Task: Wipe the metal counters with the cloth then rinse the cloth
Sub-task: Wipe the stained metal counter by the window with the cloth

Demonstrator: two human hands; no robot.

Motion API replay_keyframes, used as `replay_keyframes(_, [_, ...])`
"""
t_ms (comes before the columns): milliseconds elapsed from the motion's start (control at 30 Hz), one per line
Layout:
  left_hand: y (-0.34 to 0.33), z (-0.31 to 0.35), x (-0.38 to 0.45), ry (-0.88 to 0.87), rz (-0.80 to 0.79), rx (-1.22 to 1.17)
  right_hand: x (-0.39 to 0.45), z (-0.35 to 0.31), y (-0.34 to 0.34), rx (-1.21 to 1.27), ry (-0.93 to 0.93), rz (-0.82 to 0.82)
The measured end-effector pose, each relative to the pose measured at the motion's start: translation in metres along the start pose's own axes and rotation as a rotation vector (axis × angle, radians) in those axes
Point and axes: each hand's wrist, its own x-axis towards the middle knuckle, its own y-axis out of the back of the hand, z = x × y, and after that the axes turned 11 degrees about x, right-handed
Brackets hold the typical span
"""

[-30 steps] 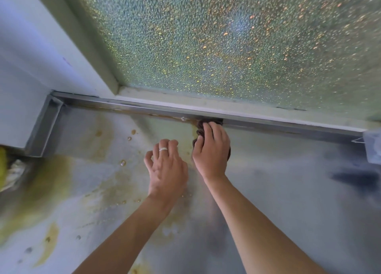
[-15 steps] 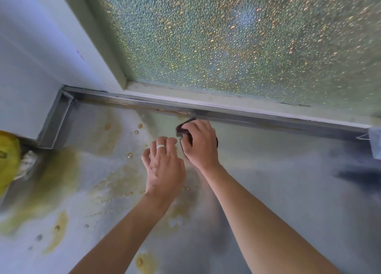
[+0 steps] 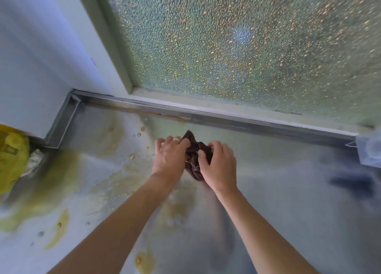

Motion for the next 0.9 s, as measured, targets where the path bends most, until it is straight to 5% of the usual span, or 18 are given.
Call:
replay_keyframes(167, [0.008,-0.006,-0.008,0.134,0.089,0.038,0.02,-0.008,0.002,0.095,-0.042,-0.162])
replay_keyframes(333, [0.018,-0.01,-0.013,0.221,0.19,0.047,0.039,-0.029,0.015,0.249,0.172,0.226])
replay_keyframes(400, [0.023,-0.011,-0.014,0.245,0.199,0.05,0.041,-0.037,0.016,0.284,0.228,0.245])
replay_keyframes(567, [0.024,-0.009,-0.01,0.309,0.092,-0.086,0.041,-0.043,0.006,0.45,-0.142,-0.023])
replay_keyframes(733, [0.014,-0.001,-0.007,0.132,-0.088,-0.477,0.049,-0.059,0.009,0.745,-0.265,-0.182])
replay_keyframes(900, [0.02,-0.007,0.003,0.165,-0.212,-0.461,0.063,-0.052,0.009,0.523,-0.304,-0.001])
